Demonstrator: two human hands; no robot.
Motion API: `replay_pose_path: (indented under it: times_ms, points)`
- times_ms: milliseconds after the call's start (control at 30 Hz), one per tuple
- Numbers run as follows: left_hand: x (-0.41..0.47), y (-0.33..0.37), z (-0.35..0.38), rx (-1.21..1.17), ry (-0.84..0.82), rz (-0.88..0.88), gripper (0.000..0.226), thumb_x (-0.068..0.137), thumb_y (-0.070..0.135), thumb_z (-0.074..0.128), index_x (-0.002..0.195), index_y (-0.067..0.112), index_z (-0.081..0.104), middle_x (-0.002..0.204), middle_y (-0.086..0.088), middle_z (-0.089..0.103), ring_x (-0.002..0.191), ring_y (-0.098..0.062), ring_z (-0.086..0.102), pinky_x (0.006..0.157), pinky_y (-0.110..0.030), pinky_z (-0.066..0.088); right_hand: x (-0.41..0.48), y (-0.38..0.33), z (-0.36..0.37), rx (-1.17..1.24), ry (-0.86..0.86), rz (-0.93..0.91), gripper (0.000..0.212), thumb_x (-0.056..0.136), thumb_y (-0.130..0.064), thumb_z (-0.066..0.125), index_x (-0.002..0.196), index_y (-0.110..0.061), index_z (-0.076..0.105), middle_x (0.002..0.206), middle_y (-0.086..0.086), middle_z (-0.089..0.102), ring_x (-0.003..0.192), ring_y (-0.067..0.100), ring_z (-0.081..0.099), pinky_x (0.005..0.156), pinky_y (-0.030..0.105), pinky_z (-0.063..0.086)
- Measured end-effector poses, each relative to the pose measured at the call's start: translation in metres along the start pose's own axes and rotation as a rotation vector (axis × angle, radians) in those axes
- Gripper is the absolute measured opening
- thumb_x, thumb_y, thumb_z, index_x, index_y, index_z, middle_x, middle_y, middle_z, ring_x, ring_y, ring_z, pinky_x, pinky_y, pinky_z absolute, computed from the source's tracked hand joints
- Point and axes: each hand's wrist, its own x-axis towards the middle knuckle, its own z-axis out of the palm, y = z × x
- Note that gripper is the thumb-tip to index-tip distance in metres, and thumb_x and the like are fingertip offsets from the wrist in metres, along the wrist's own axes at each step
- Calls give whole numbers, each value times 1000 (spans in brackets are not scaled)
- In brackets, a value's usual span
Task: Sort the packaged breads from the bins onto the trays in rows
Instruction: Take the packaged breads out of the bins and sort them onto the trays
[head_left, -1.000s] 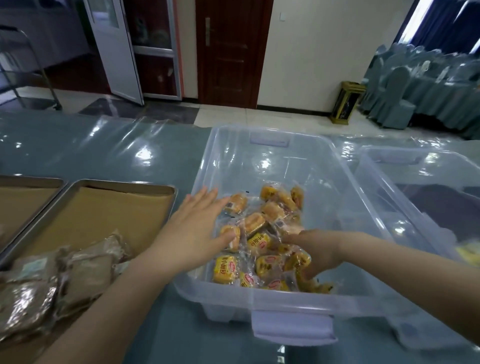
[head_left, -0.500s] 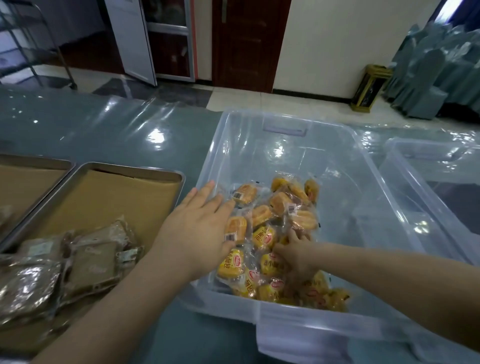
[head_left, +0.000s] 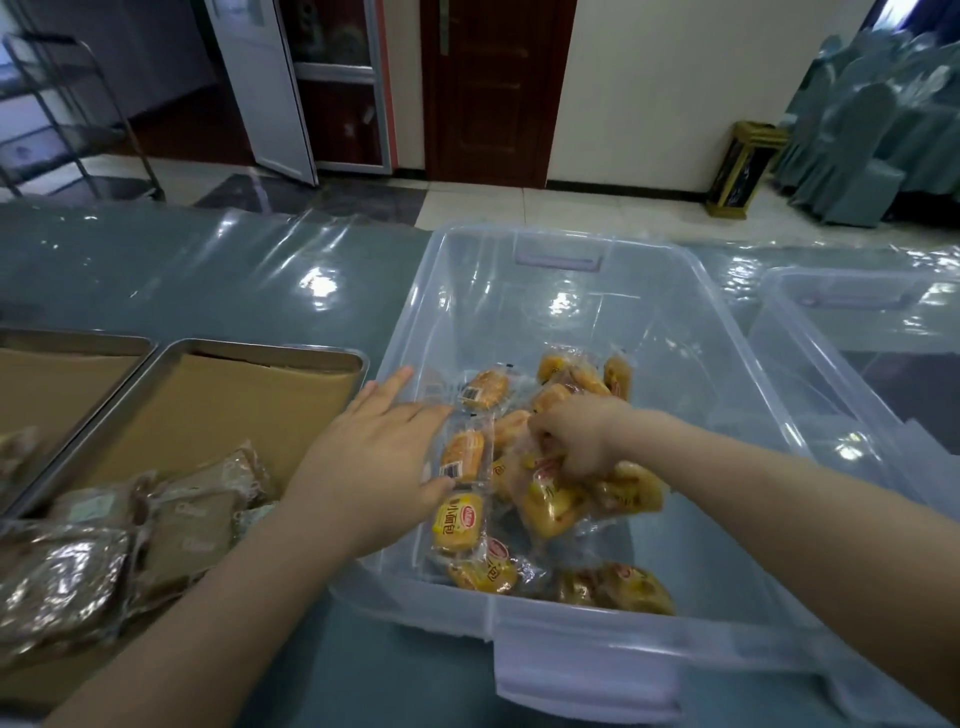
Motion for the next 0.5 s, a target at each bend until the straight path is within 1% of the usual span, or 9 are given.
replay_pose_path:
  times_ms: [67, 133, 200, 267, 333, 400, 433, 467, 500]
  points:
    - [0, 2, -4, 13, -20, -24, 69, 88, 57, 44, 146, 30, 18, 154, 7, 22, 143, -10, -5, 104, -25, -9, -4, 12, -14, 18, 73, 19, 26, 76, -22, 66, 90, -30, 45, 83, -5, 53, 71, 12, 49, 51, 26, 35]
    - [1, 7, -8, 80, -48, -68, 71, 90, 53, 43, 148, 27, 10, 156, 2, 17, 143, -14, -2, 106, -26, -7, -6, 20, -23, 27, 131, 41, 27, 77, -23, 65, 89, -32, 43, 82, -7, 50, 73, 15, 50, 53, 29, 39]
    - [9, 17, -10, 215, -85, -127, 72, 93, 51, 40, 148, 20, 5, 155, -6, 17, 144, -21, 4, 113, -32, -1, -6, 23, -26, 36, 195, 70, 26, 78, -22, 63, 91, -30, 43, 84, -6, 50, 78, 20, 51, 58, 31, 42]
    - [31, 37, -8, 332, -133, -178, 69, 94, 44, 40, 148, 15, 7, 154, -14, 18, 142, -28, 12, 114, -39, 8, -6, 21, -27, 67, 291, 147, 23, 80, -18, 58, 91, -27, 40, 82, -4, 47, 78, 24, 50, 62, 35, 45]
    - [59, 60, 3, 370, -250, -166, 66, 94, 33, 45, 147, 11, 13, 151, -17, 20, 139, -33, 19, 112, -41, 18, -7, 19, -27, 120, 404, 265, 22, 81, -10, 50, 91, -22, 36, 79, -1, 44, 75, 27, 48, 63, 37, 45]
    - [81, 79, 22, 378, -456, -103, 55, 91, 29, 51, 140, 11, 34, 144, -14, 34, 129, -32, 36, 102, -41, 35, -8, 21, -26, 167, 453, 354, 20, 81, -7, 48, 92, -18, 36, 76, 1, 43, 73, 28, 47, 61, 36, 43]
    - [86, 85, 35, 406, -563, -51, 47, 90, 33, 55, 131, 12, 45, 135, -12, 45, 120, -30, 46, 95, -40, 42, -9, 24, -23, 179, 450, 383, 19, 81, -6, 48, 94, -17, 39, 77, 1, 44, 74, 27, 47, 60, 35, 40]
    - [88, 87, 48, 425, -650, 9, 44, 89, 39, 57, 123, 12, 52, 127, -9, 51, 109, -29, 53, 89, -38, 48, -9, 28, -21, 188, 437, 407, 18, 82, -6, 49, 96, -16, 42, 81, 1, 47, 75, 27, 47, 60, 34, 37]
    - [88, 86, 62, 418, -720, 62, 51, 87, 45, 58, 124, 12, 52, 124, -9, 53, 103, -28, 55, 84, -38, 50, -10, 31, -18, 199, 420, 426, 20, 83, -6, 50, 100, -15, 46, 86, 3, 51, 77, 27, 49, 61, 34, 37]
